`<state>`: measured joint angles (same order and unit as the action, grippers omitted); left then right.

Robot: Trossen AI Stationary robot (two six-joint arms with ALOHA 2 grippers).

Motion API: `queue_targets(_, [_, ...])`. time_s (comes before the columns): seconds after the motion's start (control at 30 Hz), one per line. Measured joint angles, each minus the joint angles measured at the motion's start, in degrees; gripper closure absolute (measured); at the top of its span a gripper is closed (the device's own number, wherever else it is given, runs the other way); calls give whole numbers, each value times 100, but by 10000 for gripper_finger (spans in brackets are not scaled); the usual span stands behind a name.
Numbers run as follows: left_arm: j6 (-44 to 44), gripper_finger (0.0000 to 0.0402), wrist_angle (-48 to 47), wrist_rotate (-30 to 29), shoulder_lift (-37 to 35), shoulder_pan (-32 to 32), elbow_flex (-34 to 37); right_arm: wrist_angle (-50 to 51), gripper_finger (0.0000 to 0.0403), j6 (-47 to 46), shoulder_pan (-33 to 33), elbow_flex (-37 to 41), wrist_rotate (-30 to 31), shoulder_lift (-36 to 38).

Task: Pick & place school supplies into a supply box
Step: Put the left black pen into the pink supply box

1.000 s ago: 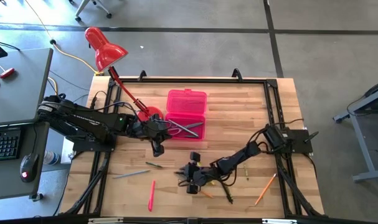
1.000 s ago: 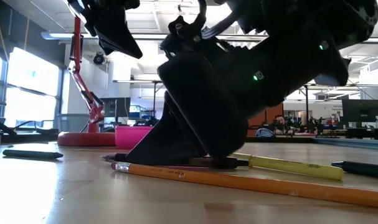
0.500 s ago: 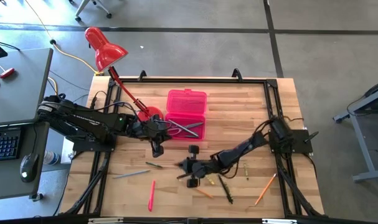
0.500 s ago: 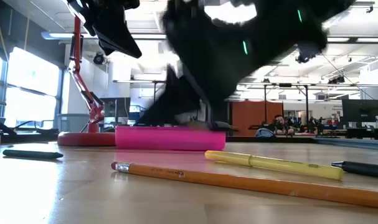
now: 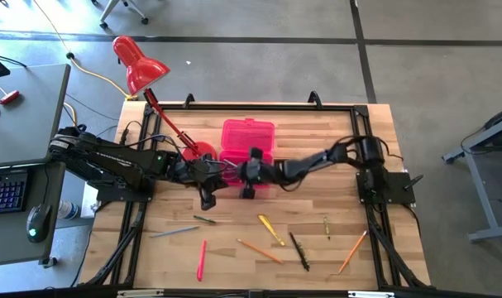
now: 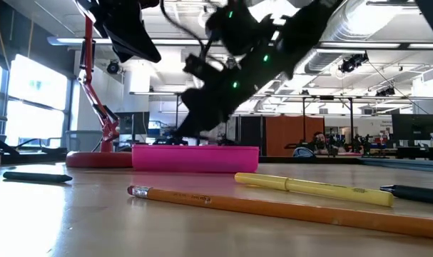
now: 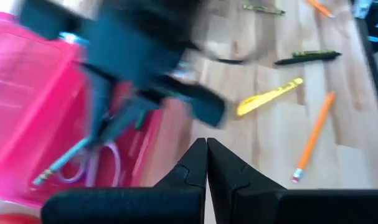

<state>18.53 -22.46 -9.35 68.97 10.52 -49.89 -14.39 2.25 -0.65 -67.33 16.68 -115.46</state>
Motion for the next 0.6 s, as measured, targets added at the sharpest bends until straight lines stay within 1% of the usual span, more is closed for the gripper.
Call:
queue_targets(0.07, [58,362,-2,224,0,0,0,10,360,-34,182,0,-161,-61])
queue_targets(0.17, [202,362,-166,672,24,0,-1,191,365,56,312,0,-133,-98])
queue_targets(0.33, [574,362,-1014,1486,72,0,3,141,364,33,410,-2,-67,-96])
queue_targets(0.5, [1320,362,-1781,1606,175,-1,4,-37,345,254,362,-9,-52,-96])
queue_targets(0.6, [1074,362,-2165,1993,324,-2,9,-245,337,269,277,-9,-54,-67])
